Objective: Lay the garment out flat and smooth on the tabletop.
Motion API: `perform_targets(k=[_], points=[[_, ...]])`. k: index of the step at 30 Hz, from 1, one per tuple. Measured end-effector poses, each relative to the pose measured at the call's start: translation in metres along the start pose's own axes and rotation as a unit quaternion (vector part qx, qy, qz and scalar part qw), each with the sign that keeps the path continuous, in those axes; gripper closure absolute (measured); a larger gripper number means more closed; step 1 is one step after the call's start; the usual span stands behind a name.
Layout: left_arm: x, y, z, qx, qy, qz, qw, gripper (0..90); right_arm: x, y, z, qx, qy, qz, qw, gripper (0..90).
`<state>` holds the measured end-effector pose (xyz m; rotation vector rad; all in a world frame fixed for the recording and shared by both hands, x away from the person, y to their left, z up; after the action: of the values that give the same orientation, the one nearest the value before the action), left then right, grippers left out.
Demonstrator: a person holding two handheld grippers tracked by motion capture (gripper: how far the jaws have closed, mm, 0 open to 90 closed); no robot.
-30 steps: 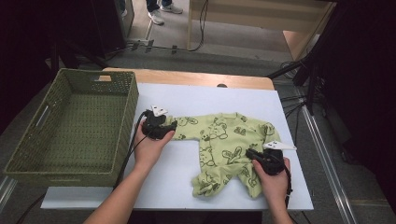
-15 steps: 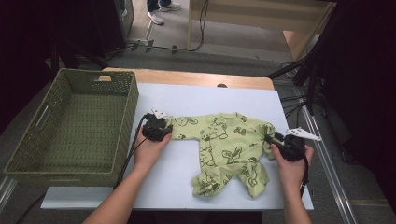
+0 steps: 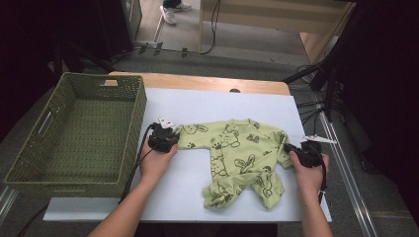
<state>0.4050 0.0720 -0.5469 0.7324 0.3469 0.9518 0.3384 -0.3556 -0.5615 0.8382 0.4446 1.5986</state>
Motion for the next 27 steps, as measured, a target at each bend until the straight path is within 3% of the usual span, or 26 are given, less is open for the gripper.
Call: perform_targets(k=[7,11,15,20,25,27], points=[[0.001,0.001,-0.001,0.003,0.002,-0.007,1.0000,82.3,0.001,0.025,0.028,-0.077,0.012,-0.015,0.9969,88.0],[0.001,0.001,-0.001,0.003,0.001,-0.008,1.0000,82.3,-0.003,0.035,0.038,-0.092,-0.004,-0.005,0.9957,75.2],[0.001,0.000,-0.001,0.005,-0.006,-0.008,0.9999,82.2,-0.011,0.029,0.032,-0.066,-0.032,0.000,0.9973,57.9],[0.001,0.000,0.000,0.008,-0.010,-0.011,0.9999,82.3,-0.008,0.009,0.018,-0.008,-0.041,0.004,0.9991,46.9],[0.001,0.000,-0.001,0.008,-0.012,-0.009,0.9999,82.3,0.001,-0.008,0.008,0.021,-0.023,-0.011,0.9994,45.5],[0.001,0.000,0.000,0.008,-0.012,-0.008,0.9999,82.3,0.004,-0.009,0.005,0.015,-0.019,-0.014,0.9996,51.1]])
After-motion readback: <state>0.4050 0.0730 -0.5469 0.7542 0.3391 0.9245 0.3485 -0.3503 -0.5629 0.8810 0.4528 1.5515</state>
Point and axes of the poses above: each handheld gripper's, and its own axes: y roughly backward along the jaws, z roughly out of its top, x roughly to its left, the point moved 6 cm from there along -y, roughly forward along the jaws, and after that the axes turned 7 degrees about -y, right-handed, at the moved point
